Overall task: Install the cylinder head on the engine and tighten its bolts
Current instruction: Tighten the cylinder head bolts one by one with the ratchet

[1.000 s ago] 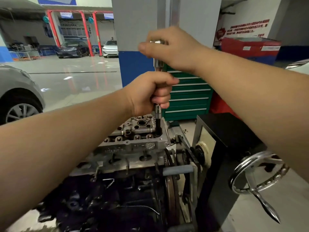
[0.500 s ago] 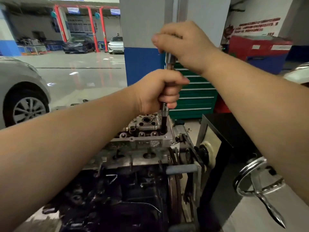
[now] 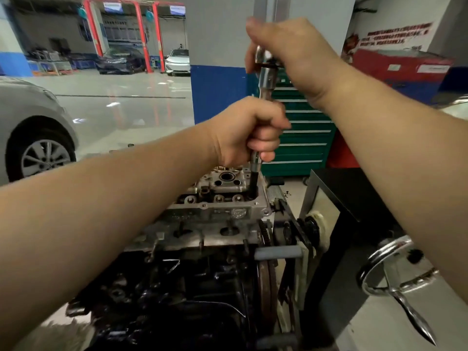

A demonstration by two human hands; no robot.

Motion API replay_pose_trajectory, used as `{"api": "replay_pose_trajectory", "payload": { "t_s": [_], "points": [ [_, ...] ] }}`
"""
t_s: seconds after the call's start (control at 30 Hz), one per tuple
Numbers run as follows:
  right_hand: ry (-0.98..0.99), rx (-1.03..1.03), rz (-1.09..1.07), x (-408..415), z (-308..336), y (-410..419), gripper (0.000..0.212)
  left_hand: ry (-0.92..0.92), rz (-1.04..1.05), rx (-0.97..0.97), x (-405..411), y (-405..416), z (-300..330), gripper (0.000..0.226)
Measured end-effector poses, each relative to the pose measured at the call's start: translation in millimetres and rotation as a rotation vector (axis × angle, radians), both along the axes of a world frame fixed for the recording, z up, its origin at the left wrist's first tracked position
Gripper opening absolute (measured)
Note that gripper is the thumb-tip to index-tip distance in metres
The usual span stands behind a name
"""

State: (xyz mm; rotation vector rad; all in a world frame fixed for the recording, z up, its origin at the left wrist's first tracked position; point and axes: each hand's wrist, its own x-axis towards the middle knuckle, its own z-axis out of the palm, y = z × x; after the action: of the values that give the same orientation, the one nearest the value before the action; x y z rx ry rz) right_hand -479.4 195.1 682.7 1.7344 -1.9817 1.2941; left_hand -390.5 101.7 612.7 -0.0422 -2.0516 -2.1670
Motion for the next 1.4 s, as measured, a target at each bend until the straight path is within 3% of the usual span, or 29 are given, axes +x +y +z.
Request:
{"api": "replay_pose_trajectory", "payload": {
  "t_s": [0.07,0.17,0.23,0.33,0.4,0.47,0.5,0.57,0.63,0.67,0.73,0.8,0.87,0.93,1.0,1.03,1.1,1.17,1.2,1.23,1.3,1.37,1.4],
  "points": [
    [0.119,0.026,-0.185,2,3,-9,0.053,-0.014,0.106,-0.033,-4,0,0,0.048],
    [0.508,0.122,-0.726,13,9,-13,0.054,0.12,0.574,-0.202,-2,23,-9,0.02],
    [0.686,0.106,-0.903,29,6,-13,0.051,0.178,0.696,-0.156,-3,41,-18,0.033],
    [0.807,-0.016,-0.849,36,-2,-18,0.06,0.27,0.837,-0.082,-8,39,-18,0.015],
    [0.606,0.023,-0.571,15,2,-11,0.068,0.169,0.549,-0.077,-9,22,-12,0.021],
    [0.213,0.061,-0.09,2,4,-2,0.057,0.067,0.116,0.0,-4,5,-5,0.041],
    [0.109,0.051,0.009,-1,2,-1,0.052,0.041,0.012,0.023,-1,1,-1,0.045],
    [0.142,0.062,-0.095,3,5,-10,0.051,0.022,0.116,-0.03,-2,1,-1,0.044],
    [0.341,0.114,-0.447,10,10,-19,0.053,0.101,0.456,-0.222,1,11,-6,0.029],
    [0.451,0.139,-0.628,14,11,-20,0.052,0.176,0.569,-0.216,3,20,-10,0.021],
    [0.634,0.139,-0.838,28,8,-20,0.049,0.234,0.678,-0.066,5,41,-20,0.032],
    [0.763,0.018,-0.866,40,1,-19,0.056,0.267,0.796,-0.015,0,53,-24,0.034],
    [0.715,-0.051,-0.787,34,-2,-16,0.066,0.277,0.824,-0.077,-1,46,-19,0.03],
    [0.44,-0.008,-0.385,15,0,-8,0.066,0.171,0.474,-0.109,-1,24,-8,0.014],
    [0.089,-0.022,0.01,7,-4,-3,0.05,0.016,0.009,-0.05,3,1,4,0.037],
    [0.051,-0.032,0.018,8,-6,-5,0.044,-0.011,-0.047,-0.044,4,-4,7,0.042],
    [0.195,0.0,-0.22,10,2,-17,0.046,-0.033,0.13,-0.058,-1,-1,8,0.038],
    [0.439,0.084,-0.622,15,8,-22,0.043,0.032,0.455,-0.158,3,16,1,0.019],
    [0.512,0.091,-0.757,19,9,-22,0.041,0.075,0.567,-0.157,4,26,-4,0.019],
    [0.563,0.074,-0.839,25,7,-22,0.042,0.103,0.634,-0.139,4,36,-11,0.032],
    [0.639,0.01,-0.89,37,1,-22,0.046,0.177,0.736,-0.088,0,49,-21,0.045],
    [0.623,-0.032,-0.786,34,1,-24,0.049,0.224,0.851,-0.066,-5,48,-19,0.033],
    [0.518,-0.001,-0.619,24,2,-21,0.05,0.214,0.826,-0.073,-6,42,-15,0.021]
  ]
}}
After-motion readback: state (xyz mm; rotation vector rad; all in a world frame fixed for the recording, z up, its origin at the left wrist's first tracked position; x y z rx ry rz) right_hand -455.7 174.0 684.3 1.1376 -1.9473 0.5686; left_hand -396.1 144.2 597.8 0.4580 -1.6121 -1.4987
